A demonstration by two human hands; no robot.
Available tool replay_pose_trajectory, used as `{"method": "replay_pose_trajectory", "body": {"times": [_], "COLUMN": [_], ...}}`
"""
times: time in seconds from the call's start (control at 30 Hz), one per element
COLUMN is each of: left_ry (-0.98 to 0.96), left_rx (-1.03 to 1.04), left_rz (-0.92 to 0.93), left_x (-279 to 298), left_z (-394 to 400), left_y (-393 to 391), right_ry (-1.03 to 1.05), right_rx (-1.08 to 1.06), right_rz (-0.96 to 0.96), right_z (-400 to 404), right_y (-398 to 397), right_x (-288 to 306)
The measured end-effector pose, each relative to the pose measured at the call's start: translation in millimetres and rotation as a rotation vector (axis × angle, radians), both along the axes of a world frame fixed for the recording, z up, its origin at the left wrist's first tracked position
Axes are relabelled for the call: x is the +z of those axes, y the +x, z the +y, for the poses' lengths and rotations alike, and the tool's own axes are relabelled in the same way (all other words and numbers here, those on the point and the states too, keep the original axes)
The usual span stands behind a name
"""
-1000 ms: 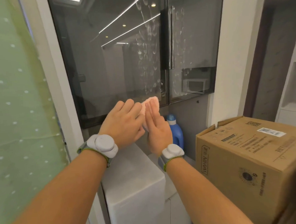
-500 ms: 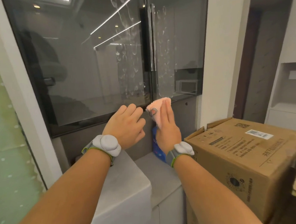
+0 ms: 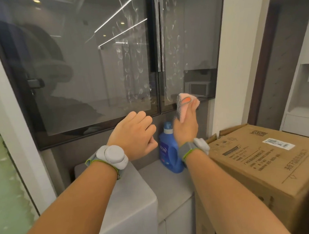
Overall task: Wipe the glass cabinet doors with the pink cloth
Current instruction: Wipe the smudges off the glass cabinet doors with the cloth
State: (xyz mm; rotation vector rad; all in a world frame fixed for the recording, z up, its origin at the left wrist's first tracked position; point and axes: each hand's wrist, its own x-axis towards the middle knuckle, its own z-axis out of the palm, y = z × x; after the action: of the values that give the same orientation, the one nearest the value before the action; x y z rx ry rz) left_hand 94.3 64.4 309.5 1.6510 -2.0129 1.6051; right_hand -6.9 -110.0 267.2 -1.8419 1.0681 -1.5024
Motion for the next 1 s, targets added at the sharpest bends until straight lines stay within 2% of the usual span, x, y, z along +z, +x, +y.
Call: {"method": "replay_pose_trajectory", "body": {"times": [0.17, 0.27, 0.3, 0.4, 0.47, 0.6, 0.77, 0.83, 0.87, 1.0], "left_ry": [0.005, 0.041, 0.052, 0.071, 0.075, 0.083, 0.120, 0.116, 0.112, 0.112], "left_rx": [-0.009, 0.002, 0.002, 0.002, -0.004, -0.008, -0.010, -0.015, -0.020, -0.030], "left_rz": [0.040, 0.054, 0.059, 0.080, 0.103, 0.130, 0.116, 0.132, 0.141, 0.155], "left_x": [2, 3, 3, 6, 7, 8, 7, 8, 8, 9], "left_z": [1, 4, 6, 8, 9, 9, 10, 10, 11, 12], "left_y": [-4, -5, -5, -7, -8, -10, -7, -9, -10, -13], "right_ry": [-0.236, -0.370, -0.346, -0.053, -0.053, -0.158, -0.497, -0.445, -0.356, 0.089], "right_rx": [0.224, 0.202, 0.166, 0.089, 0.059, 0.088, 0.141, 0.068, 0.020, -0.124], "right_rz": [0.059, 0.131, 0.144, 0.063, 0.099, 0.119, 0.282, 0.328, 0.322, 0.089], "right_z": [63, 58, 46, 11, 6, 42, 62, 43, 33, -3], "right_y": [19, 9, 5, -10, -12, 5, 10, 7, 5, -2], "right_x": [-33, -41, -39, -23, -15, -21, -50, -49, -44, -7]}}
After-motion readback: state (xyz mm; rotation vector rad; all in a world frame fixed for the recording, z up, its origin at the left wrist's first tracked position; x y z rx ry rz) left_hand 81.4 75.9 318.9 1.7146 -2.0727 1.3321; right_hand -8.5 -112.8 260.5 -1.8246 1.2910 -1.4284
